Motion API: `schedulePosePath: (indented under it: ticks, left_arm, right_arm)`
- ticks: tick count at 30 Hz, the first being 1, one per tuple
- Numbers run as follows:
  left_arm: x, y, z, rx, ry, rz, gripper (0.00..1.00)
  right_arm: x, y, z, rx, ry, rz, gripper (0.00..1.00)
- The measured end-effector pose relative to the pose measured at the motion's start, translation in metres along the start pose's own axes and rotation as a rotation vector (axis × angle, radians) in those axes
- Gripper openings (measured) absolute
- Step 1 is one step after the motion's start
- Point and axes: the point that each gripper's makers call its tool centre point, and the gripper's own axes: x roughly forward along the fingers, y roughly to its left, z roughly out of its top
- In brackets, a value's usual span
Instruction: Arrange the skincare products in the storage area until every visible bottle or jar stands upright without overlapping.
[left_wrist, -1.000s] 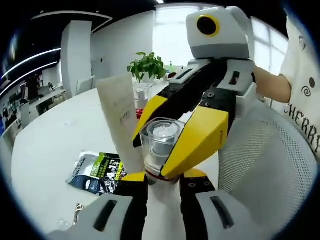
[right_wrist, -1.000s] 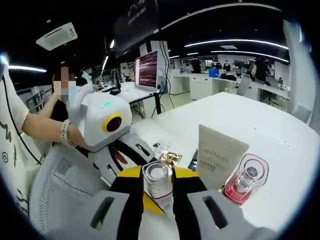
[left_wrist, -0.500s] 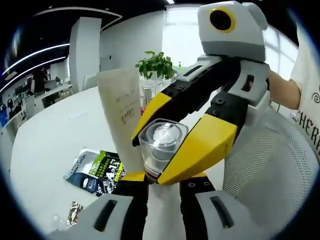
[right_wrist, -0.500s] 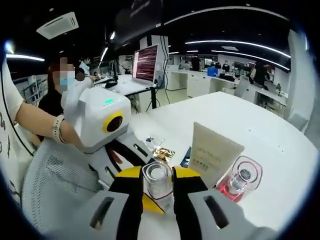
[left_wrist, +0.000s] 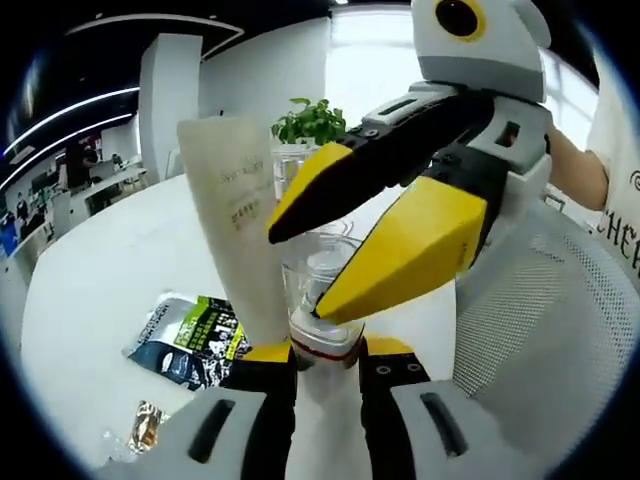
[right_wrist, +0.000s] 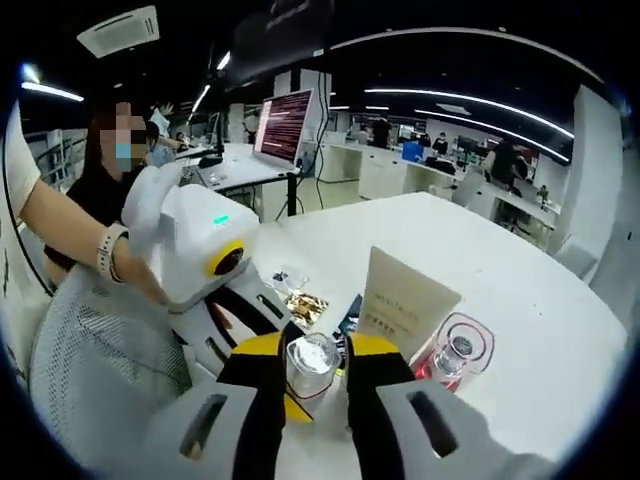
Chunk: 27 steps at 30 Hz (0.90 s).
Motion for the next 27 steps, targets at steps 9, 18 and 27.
schedulePosePath:
  ticks: [9, 18, 27]
  left_arm:
    - [0.007, 0.008, -0.008, -0.029, 0.001, 0.015, 0.20]
    - [0.009, 0.009, -0.008, -0.060, -0.012, 0.032, 0.20]
    - [0.015, 0.009, -0.006, -0.059, -0.018, 0.041, 0.20]
  right_arm:
    - [-0.003, 0.004, -0.004, 0.015, 0.002, 0.010, 0.12]
    - [0.003, 0.008, -0.010, -0.015, 0.027, 0.028, 0.11]
    - [0.003, 0.005, -0.013, -0.024, 0.032, 0.025, 0.13]
